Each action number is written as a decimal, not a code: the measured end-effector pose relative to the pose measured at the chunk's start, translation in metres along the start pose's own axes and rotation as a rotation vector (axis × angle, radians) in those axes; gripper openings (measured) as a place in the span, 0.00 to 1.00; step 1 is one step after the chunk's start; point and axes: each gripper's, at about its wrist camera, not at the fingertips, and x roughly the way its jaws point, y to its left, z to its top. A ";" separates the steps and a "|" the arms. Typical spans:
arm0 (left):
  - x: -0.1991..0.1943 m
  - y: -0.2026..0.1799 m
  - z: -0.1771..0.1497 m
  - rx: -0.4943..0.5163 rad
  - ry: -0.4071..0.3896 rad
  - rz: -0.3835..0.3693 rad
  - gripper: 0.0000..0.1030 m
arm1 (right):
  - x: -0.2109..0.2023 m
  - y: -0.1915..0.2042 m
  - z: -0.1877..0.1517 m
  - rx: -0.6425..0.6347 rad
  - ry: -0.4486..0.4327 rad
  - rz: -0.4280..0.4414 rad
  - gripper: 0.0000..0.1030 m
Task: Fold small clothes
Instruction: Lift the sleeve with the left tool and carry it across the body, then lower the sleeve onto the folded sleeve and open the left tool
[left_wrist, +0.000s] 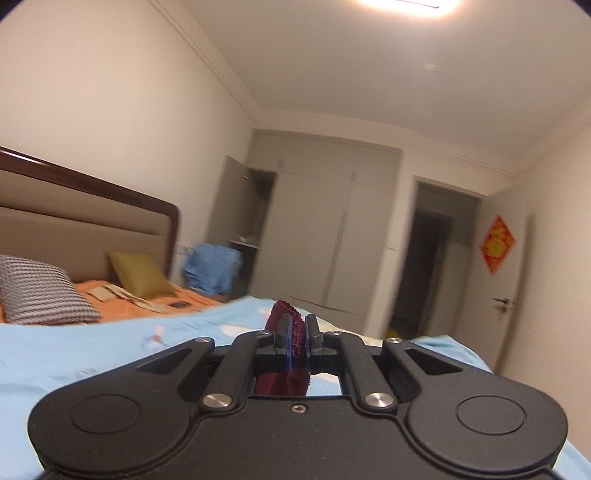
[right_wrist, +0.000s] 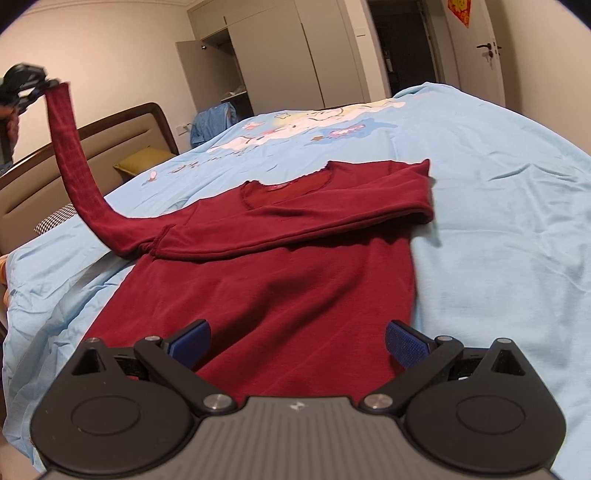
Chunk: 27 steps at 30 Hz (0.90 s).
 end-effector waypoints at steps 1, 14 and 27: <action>0.004 -0.013 -0.010 0.009 0.017 -0.026 0.06 | 0.000 -0.002 0.000 0.003 -0.001 -0.003 1.00; 0.034 -0.144 -0.151 0.085 0.216 -0.248 0.06 | -0.012 -0.032 -0.004 0.036 -0.005 -0.064 1.00; 0.041 -0.198 -0.237 0.061 0.412 -0.361 0.06 | -0.025 -0.061 -0.012 0.092 -0.002 -0.134 1.00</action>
